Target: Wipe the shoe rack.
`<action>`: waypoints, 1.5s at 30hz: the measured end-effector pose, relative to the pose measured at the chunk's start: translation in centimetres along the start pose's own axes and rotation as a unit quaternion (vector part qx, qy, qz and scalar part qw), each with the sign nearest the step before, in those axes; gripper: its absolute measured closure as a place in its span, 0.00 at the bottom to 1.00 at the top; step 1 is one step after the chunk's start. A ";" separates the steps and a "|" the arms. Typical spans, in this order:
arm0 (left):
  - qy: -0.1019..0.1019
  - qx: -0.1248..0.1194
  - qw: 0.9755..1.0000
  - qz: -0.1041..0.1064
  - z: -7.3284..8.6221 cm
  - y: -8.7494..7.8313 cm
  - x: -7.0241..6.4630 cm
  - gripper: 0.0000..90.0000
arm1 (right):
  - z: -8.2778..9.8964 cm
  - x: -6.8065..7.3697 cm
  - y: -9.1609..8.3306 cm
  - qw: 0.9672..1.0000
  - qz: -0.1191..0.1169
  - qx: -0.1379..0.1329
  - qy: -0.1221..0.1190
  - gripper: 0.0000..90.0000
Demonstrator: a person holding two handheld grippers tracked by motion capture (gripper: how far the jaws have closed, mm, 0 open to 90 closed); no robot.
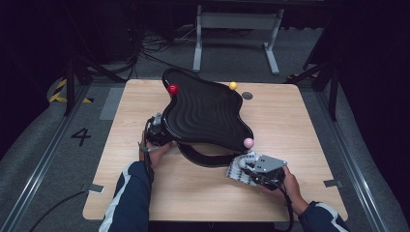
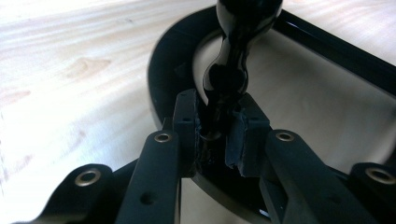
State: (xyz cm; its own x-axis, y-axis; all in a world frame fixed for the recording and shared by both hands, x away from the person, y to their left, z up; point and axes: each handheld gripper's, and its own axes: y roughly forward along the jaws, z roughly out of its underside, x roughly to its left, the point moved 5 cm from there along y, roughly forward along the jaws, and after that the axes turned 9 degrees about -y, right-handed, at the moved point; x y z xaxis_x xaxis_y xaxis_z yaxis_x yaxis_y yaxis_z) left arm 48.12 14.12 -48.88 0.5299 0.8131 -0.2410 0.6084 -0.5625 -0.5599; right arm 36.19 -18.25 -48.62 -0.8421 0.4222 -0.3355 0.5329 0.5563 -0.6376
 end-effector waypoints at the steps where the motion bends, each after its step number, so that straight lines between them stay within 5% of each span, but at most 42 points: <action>1: 0.006 0.002 1.000 -0.005 0.2 -0.3 0.0 0.83 | 0.2 -0.2 0.0 1.000 0.003 0.000 0.000 0.90; 3: 0.000 0.001 1.000 0.005 0.9 -0.9 -0.6 0.83 | 0.4 -0.6 0.0 1.000 0.011 0.004 -0.008 0.90; 5: 0.020 0.008 1.000 0.007 1.3 -1.5 -1.1 0.83 | 0.7 -1.0 0.0 1.000 0.018 0.005 0.000 0.90; 14: 0.051 0.021 0.998 0.030 3.5 -3.6 -3.7 0.83 | 1.7 -2.5 0.0 0.999 0.040 0.012 0.017 0.90; 23: 0.070 0.030 0.996 0.054 5.4 -5.1 -6.2 0.82 | 1.6 -3.2 -0.8 0.998 0.050 -0.010 0.032 0.90; 33: 0.095 0.017 0.994 0.055 5.2 -3.5 -6.9 0.70 | 1.5 -3.7 -1.1 0.997 0.069 -0.018 0.031 0.90; 39: 0.098 0.028 0.993 0.053 5.5 -3.4 -6.4 0.79 | 1.9 -4.4 -2.5 0.995 0.080 -0.028 0.061 0.90; 45: 0.103 0.027 0.993 0.059 5.6 -3.5 -6.4 0.83 | 1.5 -5.3 -4.0 0.991 0.112 -0.043 0.055 0.90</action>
State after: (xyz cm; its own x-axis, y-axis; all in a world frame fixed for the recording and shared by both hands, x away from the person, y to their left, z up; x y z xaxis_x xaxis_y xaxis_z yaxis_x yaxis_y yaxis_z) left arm 39.31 11.74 -49.83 0.7090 0.6904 -0.1435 0.5051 -0.6392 -0.5799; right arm 38.41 -23.79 -45.34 -0.6900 0.6151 -0.3815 0.7148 0.4962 -0.4927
